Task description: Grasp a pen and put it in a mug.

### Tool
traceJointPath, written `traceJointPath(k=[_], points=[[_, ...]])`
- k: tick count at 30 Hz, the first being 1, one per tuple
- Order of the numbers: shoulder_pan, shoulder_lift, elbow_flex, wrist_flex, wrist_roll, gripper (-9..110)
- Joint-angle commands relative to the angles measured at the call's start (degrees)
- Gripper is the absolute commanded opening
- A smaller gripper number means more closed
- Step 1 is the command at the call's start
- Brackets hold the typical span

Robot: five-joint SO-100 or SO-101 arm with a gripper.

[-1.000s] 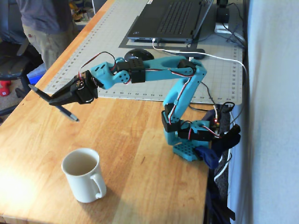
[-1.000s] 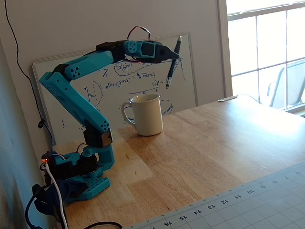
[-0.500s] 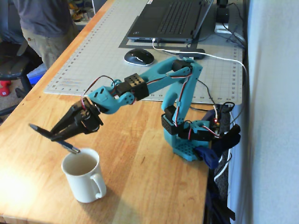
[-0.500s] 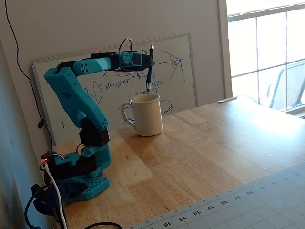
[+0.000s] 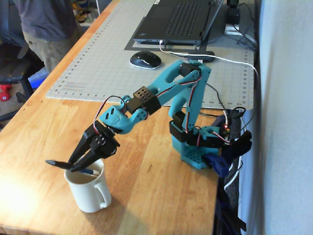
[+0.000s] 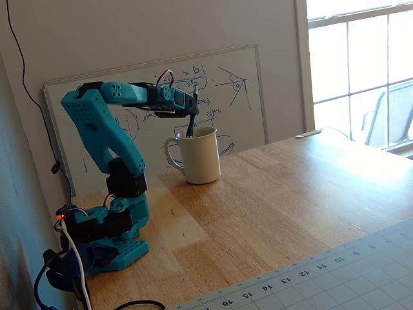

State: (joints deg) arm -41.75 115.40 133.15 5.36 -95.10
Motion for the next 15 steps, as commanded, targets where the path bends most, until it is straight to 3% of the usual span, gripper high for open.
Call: traceJointPath(k=[1,7,15], points=[[-0.53,1.67,-0.18,-2.02,-0.79,1],[0.00,2.55,0.97,-2.02,-0.79,1],[2.72,12.30,7.65,-2.02,-0.79,13]])
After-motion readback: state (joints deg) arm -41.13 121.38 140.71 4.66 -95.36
